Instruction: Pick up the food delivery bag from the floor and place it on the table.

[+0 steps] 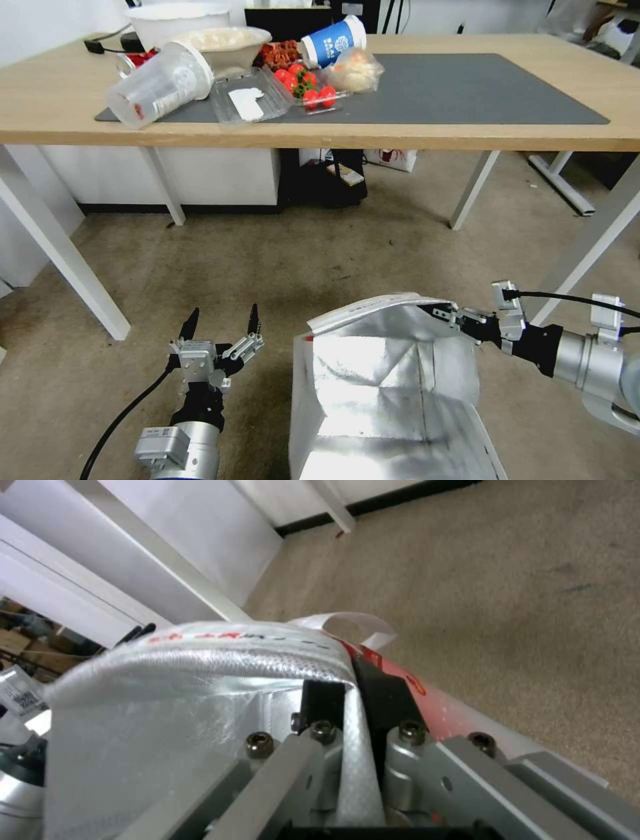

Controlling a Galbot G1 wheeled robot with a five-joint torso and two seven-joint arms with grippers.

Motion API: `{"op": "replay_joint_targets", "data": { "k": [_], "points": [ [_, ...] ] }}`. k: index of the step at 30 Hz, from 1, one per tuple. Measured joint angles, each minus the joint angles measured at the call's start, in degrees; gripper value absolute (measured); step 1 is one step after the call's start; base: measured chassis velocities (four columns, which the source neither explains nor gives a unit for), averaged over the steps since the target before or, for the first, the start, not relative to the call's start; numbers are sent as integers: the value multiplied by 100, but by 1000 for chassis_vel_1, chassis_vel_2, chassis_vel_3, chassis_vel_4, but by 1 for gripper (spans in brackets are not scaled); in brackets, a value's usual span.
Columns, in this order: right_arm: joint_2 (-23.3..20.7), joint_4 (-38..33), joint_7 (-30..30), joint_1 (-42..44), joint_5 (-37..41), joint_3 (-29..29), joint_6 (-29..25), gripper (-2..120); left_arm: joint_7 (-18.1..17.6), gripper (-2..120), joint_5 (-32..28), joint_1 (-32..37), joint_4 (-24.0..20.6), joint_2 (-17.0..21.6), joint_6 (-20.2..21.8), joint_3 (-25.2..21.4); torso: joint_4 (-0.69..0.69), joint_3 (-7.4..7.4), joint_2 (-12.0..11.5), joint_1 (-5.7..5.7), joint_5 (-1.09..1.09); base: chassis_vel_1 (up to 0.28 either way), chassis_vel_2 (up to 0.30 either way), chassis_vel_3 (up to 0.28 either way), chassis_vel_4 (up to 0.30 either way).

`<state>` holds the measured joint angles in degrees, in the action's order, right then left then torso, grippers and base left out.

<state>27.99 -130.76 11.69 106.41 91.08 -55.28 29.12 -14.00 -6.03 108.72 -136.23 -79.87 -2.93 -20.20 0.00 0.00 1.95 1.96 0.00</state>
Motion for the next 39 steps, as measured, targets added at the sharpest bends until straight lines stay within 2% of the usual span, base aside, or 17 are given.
{"op": "replay_joint_targets", "data": {
  "k": [10,39],
  "points": [
    [95,-202,36,34,-89,61,71,0,29,100,-153,-25,-132,28,225,-39,0,0,0,0,0,0,0,0,0],
    [289,-387,155,165,-381,129,7,0,-117,100,-224,-14,-133,-9,44,1,0,25,47,8,0,0,0,0,0]
  ]
}}
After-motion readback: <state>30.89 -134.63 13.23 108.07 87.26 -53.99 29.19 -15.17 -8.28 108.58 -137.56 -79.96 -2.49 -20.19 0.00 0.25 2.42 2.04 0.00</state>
